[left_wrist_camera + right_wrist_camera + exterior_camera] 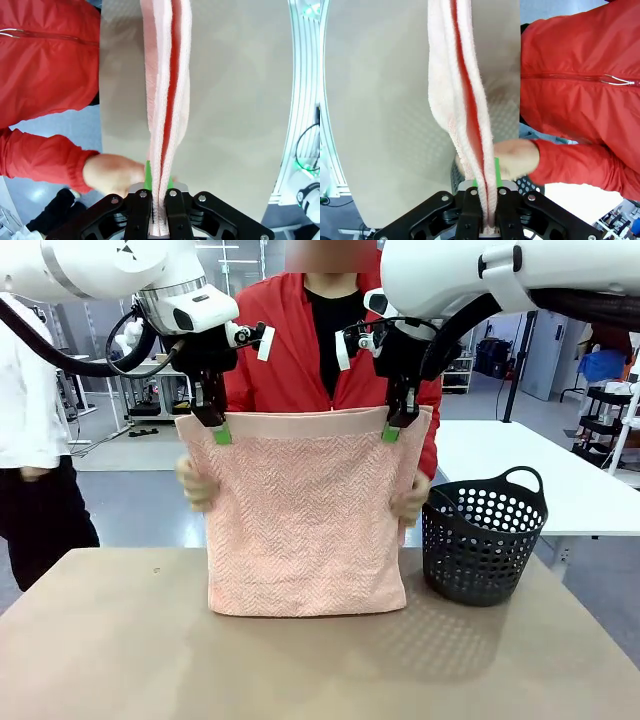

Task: Fold the towel.
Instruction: Release the end of the 100 cm Hotel Towel you were holding.

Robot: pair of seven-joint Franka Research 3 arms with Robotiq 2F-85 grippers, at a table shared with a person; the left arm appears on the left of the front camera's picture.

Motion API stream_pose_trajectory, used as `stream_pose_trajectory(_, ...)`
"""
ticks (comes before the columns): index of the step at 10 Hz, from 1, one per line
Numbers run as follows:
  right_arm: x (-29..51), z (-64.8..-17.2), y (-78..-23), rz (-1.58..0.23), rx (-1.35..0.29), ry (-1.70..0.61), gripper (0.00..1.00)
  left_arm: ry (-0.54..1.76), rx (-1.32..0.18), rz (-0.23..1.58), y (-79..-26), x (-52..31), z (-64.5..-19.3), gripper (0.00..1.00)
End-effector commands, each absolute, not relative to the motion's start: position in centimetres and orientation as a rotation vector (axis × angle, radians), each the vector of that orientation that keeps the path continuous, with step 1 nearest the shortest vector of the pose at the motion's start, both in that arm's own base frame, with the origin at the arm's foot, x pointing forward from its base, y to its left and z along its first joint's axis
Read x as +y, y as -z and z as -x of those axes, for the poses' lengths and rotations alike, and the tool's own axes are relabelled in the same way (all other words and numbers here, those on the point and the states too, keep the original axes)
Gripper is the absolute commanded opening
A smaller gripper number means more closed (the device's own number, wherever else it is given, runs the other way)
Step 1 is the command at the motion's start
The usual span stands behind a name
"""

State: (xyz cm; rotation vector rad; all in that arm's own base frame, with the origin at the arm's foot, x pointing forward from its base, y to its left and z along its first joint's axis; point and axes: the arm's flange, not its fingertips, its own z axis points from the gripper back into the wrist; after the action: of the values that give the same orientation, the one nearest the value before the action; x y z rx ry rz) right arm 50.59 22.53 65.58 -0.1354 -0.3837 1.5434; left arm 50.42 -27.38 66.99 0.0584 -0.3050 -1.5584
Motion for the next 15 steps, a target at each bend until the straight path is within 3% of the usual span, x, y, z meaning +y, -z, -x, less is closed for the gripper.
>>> stream_pose_trajectory(1,22.43,-50.6,-65.64,0.143,-0.382,-1.546,0.0,1.561,-0.303,-0.072,-67.06,-27.34,-50.41,0.01)
stream_pose_trajectory(15,22.43,-50.6,-65.64,0.143,-0.382,-1.546,0.0,1.561,-0.303,-0.072,-67.06,-27.34,-50.41,0.01)
